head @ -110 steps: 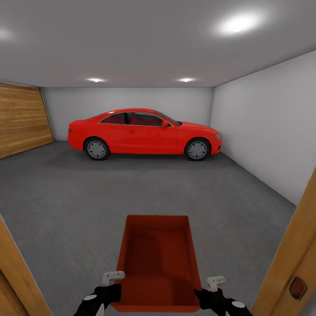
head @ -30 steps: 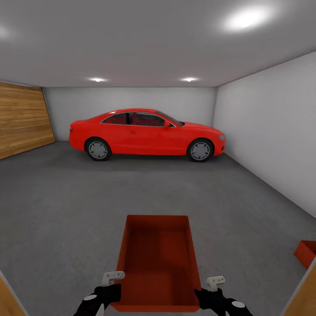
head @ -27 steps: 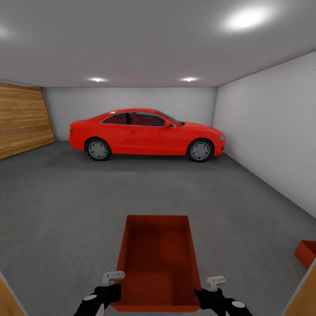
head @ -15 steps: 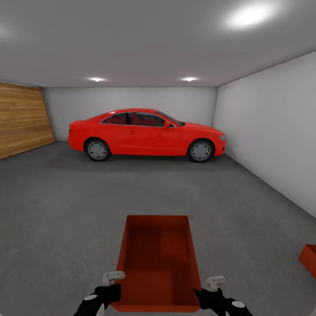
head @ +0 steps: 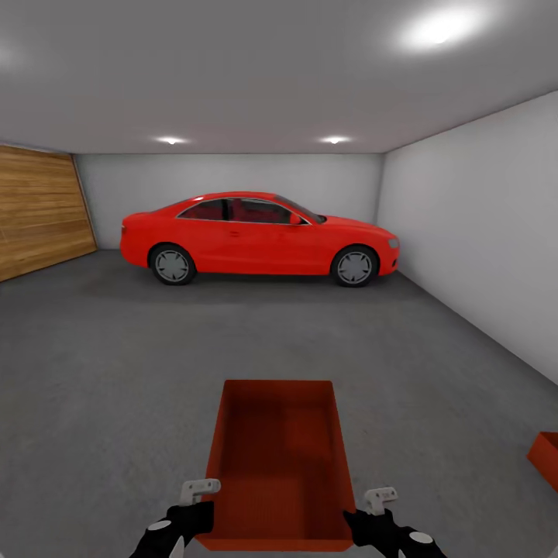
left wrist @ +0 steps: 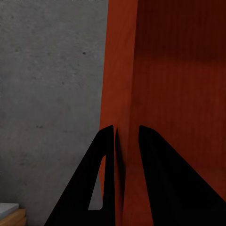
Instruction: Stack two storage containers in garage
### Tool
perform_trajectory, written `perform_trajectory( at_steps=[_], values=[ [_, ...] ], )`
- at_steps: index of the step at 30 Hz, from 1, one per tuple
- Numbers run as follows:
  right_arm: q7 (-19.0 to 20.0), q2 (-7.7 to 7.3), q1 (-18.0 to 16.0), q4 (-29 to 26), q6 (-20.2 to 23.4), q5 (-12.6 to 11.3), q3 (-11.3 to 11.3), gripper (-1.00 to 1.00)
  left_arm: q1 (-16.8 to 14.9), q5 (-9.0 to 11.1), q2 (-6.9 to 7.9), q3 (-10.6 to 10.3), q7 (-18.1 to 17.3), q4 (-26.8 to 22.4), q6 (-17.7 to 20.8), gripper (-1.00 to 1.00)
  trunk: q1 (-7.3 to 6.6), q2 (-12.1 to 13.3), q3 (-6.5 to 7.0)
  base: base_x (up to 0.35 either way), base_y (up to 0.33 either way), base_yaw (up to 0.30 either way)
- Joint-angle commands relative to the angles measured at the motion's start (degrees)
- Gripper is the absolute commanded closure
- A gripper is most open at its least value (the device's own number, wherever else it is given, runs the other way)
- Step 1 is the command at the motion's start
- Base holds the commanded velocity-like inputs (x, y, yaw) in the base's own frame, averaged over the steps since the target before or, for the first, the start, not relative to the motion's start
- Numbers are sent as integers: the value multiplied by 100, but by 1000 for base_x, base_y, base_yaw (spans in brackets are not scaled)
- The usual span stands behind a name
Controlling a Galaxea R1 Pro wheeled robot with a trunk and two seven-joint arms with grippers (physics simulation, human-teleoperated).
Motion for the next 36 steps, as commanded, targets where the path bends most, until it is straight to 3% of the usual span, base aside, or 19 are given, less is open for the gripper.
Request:
perform_trajectory(
  at_steps=[1, 36],
  values=[
    [58, 87, 0, 23, -14, 122, -9, 100, -5, 48, -56, 24, 16, -25, -76, 100, 1, -7, -9, 0, 0, 0],
    [15, 87, 0, 23, -5, 122, -9, 100, -5, 47, -56, 22, 19, -25, -76, 100, 1, -7, -9, 0, 0, 21]
  ],
)
